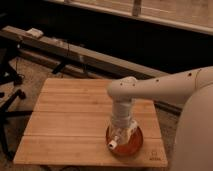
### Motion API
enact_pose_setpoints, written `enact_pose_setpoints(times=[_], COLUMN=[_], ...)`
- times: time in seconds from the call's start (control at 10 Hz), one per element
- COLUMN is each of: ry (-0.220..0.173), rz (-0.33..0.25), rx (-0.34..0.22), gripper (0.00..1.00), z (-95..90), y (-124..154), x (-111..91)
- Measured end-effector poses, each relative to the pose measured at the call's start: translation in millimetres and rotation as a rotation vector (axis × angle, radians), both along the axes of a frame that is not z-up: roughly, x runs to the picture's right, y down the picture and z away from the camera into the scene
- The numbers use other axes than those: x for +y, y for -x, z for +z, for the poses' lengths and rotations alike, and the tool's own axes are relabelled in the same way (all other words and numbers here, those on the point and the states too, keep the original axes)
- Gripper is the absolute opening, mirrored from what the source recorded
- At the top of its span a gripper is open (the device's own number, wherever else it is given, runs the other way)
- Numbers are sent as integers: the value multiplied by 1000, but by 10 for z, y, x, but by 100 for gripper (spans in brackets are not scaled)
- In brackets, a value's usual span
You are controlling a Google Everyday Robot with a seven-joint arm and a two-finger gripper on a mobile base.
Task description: Place the bottle in the ceramic bowl
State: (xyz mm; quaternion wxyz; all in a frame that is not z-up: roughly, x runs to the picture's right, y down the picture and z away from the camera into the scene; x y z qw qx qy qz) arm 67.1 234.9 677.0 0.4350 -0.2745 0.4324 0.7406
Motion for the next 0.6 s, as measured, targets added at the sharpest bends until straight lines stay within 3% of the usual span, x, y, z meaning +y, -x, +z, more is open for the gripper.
enact_pose_setpoints(times=[0.4, 0.6], ry=[1, 1], rz=[1, 1], rx=[1, 1], gripper=[39, 57], z=[1, 2], y=[-3, -3], x=[3, 5])
